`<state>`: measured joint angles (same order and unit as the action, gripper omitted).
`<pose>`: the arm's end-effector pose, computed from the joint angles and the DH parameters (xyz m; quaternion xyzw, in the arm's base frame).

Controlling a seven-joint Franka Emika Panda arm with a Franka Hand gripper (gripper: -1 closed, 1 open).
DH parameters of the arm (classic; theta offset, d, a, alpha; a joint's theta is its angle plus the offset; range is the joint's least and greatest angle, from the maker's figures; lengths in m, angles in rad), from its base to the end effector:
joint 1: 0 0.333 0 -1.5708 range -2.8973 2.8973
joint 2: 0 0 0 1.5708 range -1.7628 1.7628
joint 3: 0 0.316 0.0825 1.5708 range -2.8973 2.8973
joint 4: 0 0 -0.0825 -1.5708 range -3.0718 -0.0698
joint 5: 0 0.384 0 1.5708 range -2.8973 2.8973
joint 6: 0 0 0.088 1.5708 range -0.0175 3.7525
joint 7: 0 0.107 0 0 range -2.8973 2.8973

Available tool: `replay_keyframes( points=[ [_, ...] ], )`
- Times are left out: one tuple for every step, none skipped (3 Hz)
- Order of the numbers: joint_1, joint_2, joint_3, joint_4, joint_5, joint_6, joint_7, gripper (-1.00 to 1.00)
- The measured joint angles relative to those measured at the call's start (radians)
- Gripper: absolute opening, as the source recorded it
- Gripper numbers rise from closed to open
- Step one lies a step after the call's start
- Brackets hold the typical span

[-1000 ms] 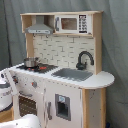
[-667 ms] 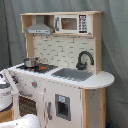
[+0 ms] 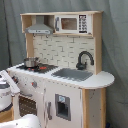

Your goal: Play with the kitchen

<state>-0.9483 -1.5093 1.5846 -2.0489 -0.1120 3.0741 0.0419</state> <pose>0.3504 0.5376 0.3300 0.4821 0.5344 0.5040 0.4775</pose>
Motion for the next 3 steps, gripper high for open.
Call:
replay_keyframes(
  points=[
    [0.001,0.0,0.001,0.0,0.0,-0.006,-0.111,-1.0],
    [0.003,0.0,0.002,0.0,0.0,-0.013,-0.225,-1.0],
    [0.005,0.0,0.002,0.0,0.0,-0.021,-0.338,-1.0]
  ],
)
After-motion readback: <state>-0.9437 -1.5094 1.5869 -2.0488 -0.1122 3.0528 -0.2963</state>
